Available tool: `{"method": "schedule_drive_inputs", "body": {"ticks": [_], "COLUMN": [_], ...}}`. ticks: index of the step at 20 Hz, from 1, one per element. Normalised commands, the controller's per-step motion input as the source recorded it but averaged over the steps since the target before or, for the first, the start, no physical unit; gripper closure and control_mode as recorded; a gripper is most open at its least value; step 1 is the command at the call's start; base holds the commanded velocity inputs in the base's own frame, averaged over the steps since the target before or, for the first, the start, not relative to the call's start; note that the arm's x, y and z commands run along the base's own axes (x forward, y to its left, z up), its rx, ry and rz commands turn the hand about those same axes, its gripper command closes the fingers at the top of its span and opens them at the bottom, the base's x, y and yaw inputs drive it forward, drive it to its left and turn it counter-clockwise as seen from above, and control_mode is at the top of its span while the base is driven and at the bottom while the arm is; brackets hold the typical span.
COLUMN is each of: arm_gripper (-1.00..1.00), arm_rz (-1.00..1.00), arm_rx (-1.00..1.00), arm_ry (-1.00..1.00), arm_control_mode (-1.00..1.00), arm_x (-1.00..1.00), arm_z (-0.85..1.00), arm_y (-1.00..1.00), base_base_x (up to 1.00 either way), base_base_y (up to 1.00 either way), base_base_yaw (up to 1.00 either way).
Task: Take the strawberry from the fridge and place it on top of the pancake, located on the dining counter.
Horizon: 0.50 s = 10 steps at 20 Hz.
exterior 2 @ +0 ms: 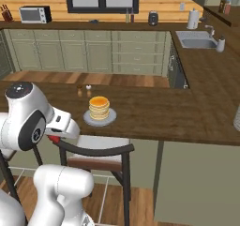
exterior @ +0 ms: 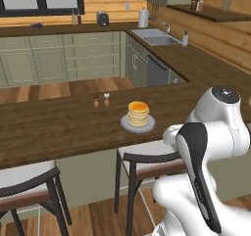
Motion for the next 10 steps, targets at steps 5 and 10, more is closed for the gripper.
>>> {"method": "schedule_drive_inputs", "body": {"ticks": [5, 10], "arm_gripper": [1.0, 1.0], "arm_rz": [0.0, 0.0], "arm_rx": [0.0, 0.0], "arm_ry": [0.0, 0.0], "arm_control_mode": [1.0, 1.0], "arm_x": [0.0, 0.0], "arm_z": [0.0, 0.0], "arm_y": [0.0, 0.0], "base_base_x": [0.61, 0.9], "base_base_y": [0.0, 0.0], "base_base_yaw": [0.0, 0.0]}}
